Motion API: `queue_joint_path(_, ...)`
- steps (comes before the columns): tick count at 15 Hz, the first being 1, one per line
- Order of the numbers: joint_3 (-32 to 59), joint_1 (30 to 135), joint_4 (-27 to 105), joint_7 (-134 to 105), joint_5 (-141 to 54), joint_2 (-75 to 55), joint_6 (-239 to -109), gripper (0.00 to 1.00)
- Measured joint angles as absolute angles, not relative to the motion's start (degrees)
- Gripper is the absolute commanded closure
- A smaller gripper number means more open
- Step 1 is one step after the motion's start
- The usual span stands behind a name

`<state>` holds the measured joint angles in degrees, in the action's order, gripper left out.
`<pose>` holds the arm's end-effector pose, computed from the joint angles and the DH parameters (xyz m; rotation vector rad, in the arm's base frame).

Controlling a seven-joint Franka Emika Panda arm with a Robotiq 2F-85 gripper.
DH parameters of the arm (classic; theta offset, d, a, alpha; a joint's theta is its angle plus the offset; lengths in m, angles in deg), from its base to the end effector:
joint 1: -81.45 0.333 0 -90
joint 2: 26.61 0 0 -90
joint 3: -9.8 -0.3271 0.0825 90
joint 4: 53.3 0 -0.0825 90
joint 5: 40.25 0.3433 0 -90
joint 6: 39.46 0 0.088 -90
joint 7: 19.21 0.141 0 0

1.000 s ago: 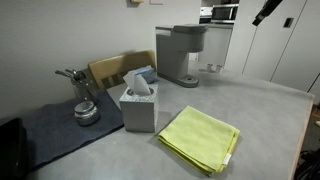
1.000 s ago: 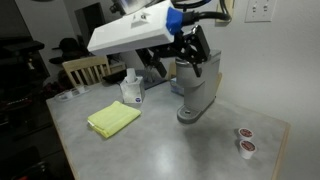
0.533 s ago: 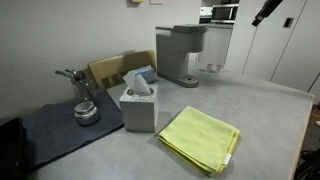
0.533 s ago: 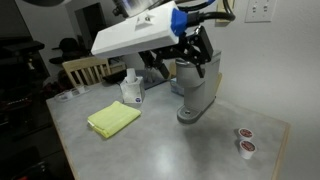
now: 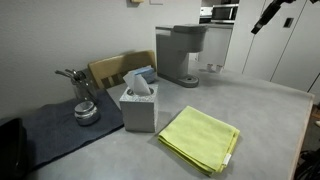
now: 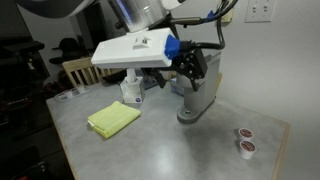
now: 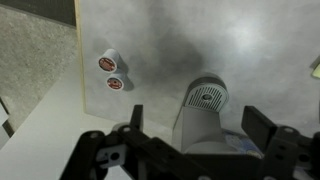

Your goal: Move the white cups one at a time to the front of the coffee maker

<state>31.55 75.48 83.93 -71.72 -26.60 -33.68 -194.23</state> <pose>0.4361 -0.2370 0.4128 2.9293 0.3401 0.6588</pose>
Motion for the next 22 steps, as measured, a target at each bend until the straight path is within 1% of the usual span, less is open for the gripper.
queue_joint_path(5,32.0,74.4,83.1,-71.3,-28.6,-29.7,-195.5,0.00)
queue_joint_path(11,34.2,74.2,77.9,-74.6,-26.8,-23.0,-197.0,0.00)
queue_joint_path(22,34.1,74.4,76.6,-74.5,-25.9,-20.5,-198.8,0.00)
